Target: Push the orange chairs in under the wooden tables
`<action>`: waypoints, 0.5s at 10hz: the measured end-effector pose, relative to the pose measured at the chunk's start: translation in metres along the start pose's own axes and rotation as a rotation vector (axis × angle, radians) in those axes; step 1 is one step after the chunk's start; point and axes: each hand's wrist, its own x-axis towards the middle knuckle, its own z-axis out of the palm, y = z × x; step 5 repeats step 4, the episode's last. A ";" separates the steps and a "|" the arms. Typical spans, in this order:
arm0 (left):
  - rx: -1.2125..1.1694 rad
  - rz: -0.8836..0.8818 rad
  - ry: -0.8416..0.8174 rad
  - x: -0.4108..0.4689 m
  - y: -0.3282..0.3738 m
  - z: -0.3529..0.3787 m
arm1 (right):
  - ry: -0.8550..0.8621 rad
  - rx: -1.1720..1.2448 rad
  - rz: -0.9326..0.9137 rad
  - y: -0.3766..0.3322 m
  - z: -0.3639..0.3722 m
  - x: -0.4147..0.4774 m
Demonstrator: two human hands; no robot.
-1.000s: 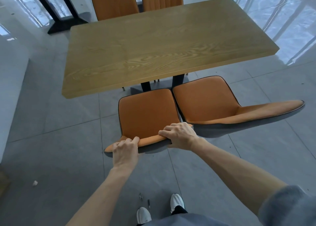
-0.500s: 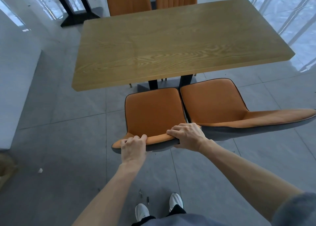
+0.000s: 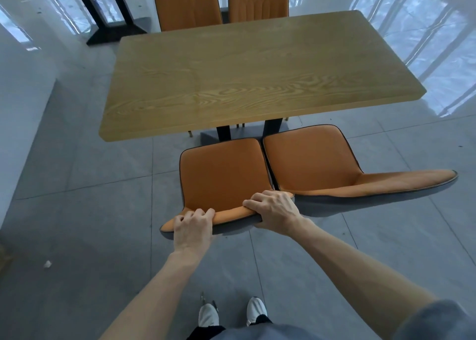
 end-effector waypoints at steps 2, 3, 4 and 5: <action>0.046 0.132 -0.423 0.018 -0.007 -0.032 | -0.224 0.011 0.130 -0.015 -0.024 0.001; 0.048 0.266 -0.499 0.026 -0.009 -0.058 | -0.294 0.001 0.163 -0.024 -0.043 0.001; -0.024 0.340 -0.504 0.031 -0.003 -0.086 | -0.259 0.066 0.234 -0.029 -0.062 0.002; -0.024 0.340 -0.504 0.031 -0.003 -0.086 | -0.259 0.066 0.234 -0.029 -0.062 0.002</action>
